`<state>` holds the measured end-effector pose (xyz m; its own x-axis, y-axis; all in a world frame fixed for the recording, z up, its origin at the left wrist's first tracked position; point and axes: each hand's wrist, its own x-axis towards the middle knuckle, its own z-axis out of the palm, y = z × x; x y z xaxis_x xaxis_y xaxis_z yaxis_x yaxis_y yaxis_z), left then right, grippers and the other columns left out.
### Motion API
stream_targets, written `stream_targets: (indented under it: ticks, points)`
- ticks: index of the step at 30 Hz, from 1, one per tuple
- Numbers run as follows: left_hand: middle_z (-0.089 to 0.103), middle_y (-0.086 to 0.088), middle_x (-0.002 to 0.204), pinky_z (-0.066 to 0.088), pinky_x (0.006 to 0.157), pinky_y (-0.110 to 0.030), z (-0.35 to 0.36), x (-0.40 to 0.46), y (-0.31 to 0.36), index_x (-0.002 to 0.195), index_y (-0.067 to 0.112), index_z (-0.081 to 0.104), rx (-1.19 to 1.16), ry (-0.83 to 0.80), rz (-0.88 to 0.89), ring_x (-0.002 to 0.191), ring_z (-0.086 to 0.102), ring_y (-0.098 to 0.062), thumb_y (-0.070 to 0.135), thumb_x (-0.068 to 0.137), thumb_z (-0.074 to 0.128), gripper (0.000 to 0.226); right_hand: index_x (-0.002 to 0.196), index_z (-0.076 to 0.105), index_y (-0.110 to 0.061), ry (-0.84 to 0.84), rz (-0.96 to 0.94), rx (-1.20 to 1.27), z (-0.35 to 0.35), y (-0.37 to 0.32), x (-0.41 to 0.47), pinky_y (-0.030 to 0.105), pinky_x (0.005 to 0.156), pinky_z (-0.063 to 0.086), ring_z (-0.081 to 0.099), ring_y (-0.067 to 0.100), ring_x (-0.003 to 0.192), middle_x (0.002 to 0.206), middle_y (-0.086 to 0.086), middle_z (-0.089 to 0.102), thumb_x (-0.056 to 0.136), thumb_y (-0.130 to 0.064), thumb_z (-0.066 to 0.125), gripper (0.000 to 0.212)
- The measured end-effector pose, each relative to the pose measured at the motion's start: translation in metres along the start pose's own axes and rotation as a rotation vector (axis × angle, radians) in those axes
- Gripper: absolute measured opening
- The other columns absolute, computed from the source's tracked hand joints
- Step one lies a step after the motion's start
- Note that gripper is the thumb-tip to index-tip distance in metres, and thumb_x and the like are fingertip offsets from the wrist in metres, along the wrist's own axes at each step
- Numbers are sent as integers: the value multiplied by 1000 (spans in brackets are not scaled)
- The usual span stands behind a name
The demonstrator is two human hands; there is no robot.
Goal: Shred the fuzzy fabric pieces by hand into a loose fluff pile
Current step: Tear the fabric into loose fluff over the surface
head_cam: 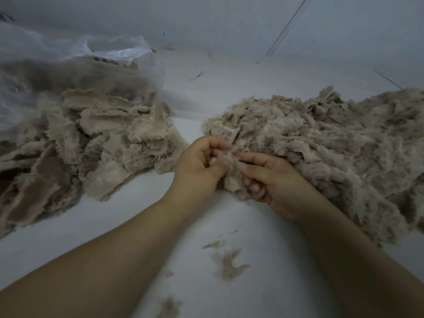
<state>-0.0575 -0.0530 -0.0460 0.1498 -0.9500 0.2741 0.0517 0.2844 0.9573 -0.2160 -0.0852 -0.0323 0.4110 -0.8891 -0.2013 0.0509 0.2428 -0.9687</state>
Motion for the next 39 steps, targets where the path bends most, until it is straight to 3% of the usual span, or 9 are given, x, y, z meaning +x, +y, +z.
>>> stream_targets:
  ticks: [4,8,13,17,21,25,29,35,39]
  points:
    - [61,-14,73,53,62,-30,0,0,1,88,10,68,-270,-134,-125,63,62,-22,-2,74,67,17,110,66,-21,-8,-85,-112,3,3,0,14,36,30,38,6,40,53,-1,52,92,-4,62,25]
    - [57,-10,70,46,60,-24,-1,4,2,78,14,67,-179,57,-30,61,52,-15,-2,73,69,17,87,65,-12,48,-24,-32,1,1,3,14,34,30,38,5,38,53,1,52,92,0,61,13]
    - [57,-1,69,42,57,-23,-3,9,2,75,16,61,-112,272,51,60,49,-12,-14,86,57,32,68,58,-14,93,-8,-19,0,4,5,14,32,28,37,5,36,49,0,52,90,4,59,28]
    - [56,-5,72,42,62,-34,-9,12,1,75,18,60,-5,360,84,65,49,-19,-12,87,56,32,77,60,-16,87,-32,-45,-2,4,5,12,33,24,34,8,32,48,4,52,90,3,58,23]
    - [53,2,75,48,65,-30,-4,5,1,85,25,58,142,324,246,69,52,-12,2,81,65,24,85,64,-22,15,-106,-75,-6,4,2,12,33,23,31,10,29,49,7,52,91,0,59,24]
    - [55,-1,85,49,69,-37,3,0,3,90,14,59,398,203,470,79,55,-20,-4,79,67,22,72,73,-23,-26,-149,-148,-2,3,-1,12,34,23,32,9,29,46,4,52,87,-31,62,20]
    - [58,5,83,45,73,-22,8,-8,4,87,3,65,564,-1,680,77,54,-8,-5,81,65,10,67,73,-20,-14,-111,-112,-1,2,0,14,35,25,36,8,33,50,3,53,82,-65,53,52]
    - [61,-13,95,56,78,-41,8,-8,6,103,21,51,164,96,386,84,68,-23,-6,89,43,31,58,65,-17,60,-62,-48,2,4,0,13,34,26,37,9,34,50,4,55,99,-32,52,46]
    - [57,-11,98,54,70,-34,7,-2,3,106,23,58,191,115,170,81,58,-15,13,83,65,26,55,63,-15,85,-14,-28,3,1,-1,14,34,26,38,12,33,47,7,53,100,-25,48,49]
